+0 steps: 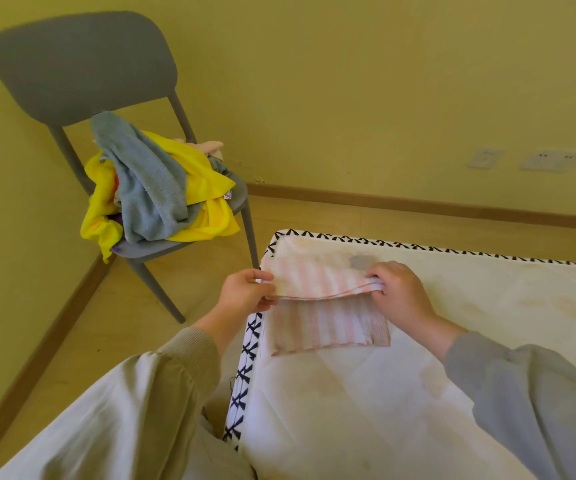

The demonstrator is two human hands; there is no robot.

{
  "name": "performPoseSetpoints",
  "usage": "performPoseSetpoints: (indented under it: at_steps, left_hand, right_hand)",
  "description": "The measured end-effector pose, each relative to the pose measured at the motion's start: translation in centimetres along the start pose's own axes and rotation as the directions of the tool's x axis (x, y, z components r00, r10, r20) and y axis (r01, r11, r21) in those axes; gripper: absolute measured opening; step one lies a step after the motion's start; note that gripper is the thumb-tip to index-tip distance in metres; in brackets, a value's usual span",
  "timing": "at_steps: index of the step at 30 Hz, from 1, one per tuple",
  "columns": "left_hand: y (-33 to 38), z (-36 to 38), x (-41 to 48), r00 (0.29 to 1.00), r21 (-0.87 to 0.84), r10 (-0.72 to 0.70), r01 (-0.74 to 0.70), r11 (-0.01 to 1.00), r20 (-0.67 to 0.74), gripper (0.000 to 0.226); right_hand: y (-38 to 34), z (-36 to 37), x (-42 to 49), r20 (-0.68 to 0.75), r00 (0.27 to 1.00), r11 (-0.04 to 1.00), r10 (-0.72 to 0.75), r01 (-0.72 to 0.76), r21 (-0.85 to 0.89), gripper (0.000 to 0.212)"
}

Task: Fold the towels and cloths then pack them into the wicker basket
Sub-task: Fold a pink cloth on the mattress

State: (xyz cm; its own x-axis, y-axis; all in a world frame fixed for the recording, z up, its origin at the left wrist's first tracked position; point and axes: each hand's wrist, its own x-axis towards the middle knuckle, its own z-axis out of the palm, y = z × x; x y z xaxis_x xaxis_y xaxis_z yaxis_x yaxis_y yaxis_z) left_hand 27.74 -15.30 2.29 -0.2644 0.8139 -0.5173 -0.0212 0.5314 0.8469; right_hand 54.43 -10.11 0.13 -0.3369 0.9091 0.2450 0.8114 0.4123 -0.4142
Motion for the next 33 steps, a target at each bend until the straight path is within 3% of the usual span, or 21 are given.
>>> performPoseSetpoints:
  at_steps: [4, 10, 15, 18, 20, 22, 23, 24, 25, 27, 29, 30, 31, 33]
  left_hand:
    - [-1.1, -0.4, -1.2, 0.988, 0.018, -0.002, -0.001, 1.0, 0.157, 0.019]
    - [-3.6, -0.3, -1.7, 0.978, 0.442, -0.05, -0.045, 0.896, 0.202, 0.027]
    - [-4.0, -0.2, -1.5, 0.972, 0.503, -0.063, -0.06, 0.862, 0.224, 0.028]
    - [-3.9, -0.2, -1.5, 0.963, 0.511, -0.072, -0.074, 0.856, 0.26, 0.023]
    - [-4.3, -0.3, -1.3, 0.956, 0.56, -0.081, -0.096, 0.823, 0.283, 0.019]
    - [-4.6, -0.5, -1.1, 0.937, 0.597, -0.128, -0.099, 0.796, 0.326, 0.014]
    - [-4.7, -0.5, -1.0, 0.926, 0.607, -0.15, -0.1, 0.789, 0.348, 0.013]
    - [-4.6, -0.6, -0.9, 0.925, 0.624, -0.15, -0.111, 0.774, 0.35, 0.017]
    - [-4.5, -0.6, -0.7, 0.941, 0.656, -0.098, -0.149, 0.74, 0.325, 0.021]
    - [-4.0, -0.4, -0.4, 0.959, 0.725, 0.169, -0.284, 0.627, 0.23, 0.026]
    - [-3.4, 0.3, -0.4, 0.878, 0.74, 0.46, -0.398, 0.542, 0.136, 0.022]
    - [-3.0, 0.8, -0.2, 0.836, 0.748, 0.532, -0.437, 0.5, 0.133, 0.023]
    - [-2.6, 1.4, 0.2, 0.814, 0.768, 0.555, -0.464, 0.442, 0.172, 0.029]
    - [-2.5, 2.9, 1.0, 0.837, 0.844, 0.468, -0.45, 0.291, 0.285, 0.047]
  right_hand:
    - [0.8, 0.1, -1.9, 0.048, 0.995, 0.993, -0.09, 0.093, -0.072, 0.031]
    - [1.3, 1.3, -3.9, 0.19, 0.973, 0.975, -0.127, 0.158, -0.157, 0.04]
    - [1.1, 1.6, -4.1, 0.31, 0.941, 0.949, -0.134, 0.212, -0.235, 0.046]
    - [1.5, 1.7, -4.2, 0.312, 0.938, 0.945, -0.148, 0.227, -0.235, 0.046]
    - [1.8, 2.1, -4.5, 0.356, 0.919, 0.945, -0.167, 0.253, -0.208, 0.038]
    - [2.0, 2.6, -4.9, 0.414, 0.895, 0.948, -0.163, 0.258, -0.185, 0.016]
    - [2.1, 2.7, -5.0, 0.441, 0.886, 0.95, -0.141, 0.247, -0.192, 0.013]
    - [2.1, 2.7, -5.0, 0.445, 0.888, 0.953, -0.119, 0.228, -0.201, 0.023]
    - [1.9, 2.7, -4.8, 0.412, 0.903, 0.956, -0.118, 0.216, -0.199, 0.032]
    - [1.1, 2.7, -4.1, 0.253, 0.955, 0.964, -0.156, 0.203, -0.171, 0.036]
    - [-0.2, 3.2, -2.9, 0.108, 0.984, 0.978, -0.144, 0.158, -0.135, 0.035]
    - [-1.2, 3.5, -2.2, 0.074, 0.991, 0.985, -0.11, 0.118, -0.125, 0.035]
    - [-2.3, 3.9, -1.3, 0.061, 0.996, 0.989, -0.071, 0.078, -0.124, 0.037]
    - [-4.1, 5.1, 0.1, 0.108, 0.993, 0.99, 0.051, -0.036, -0.135, 0.04]
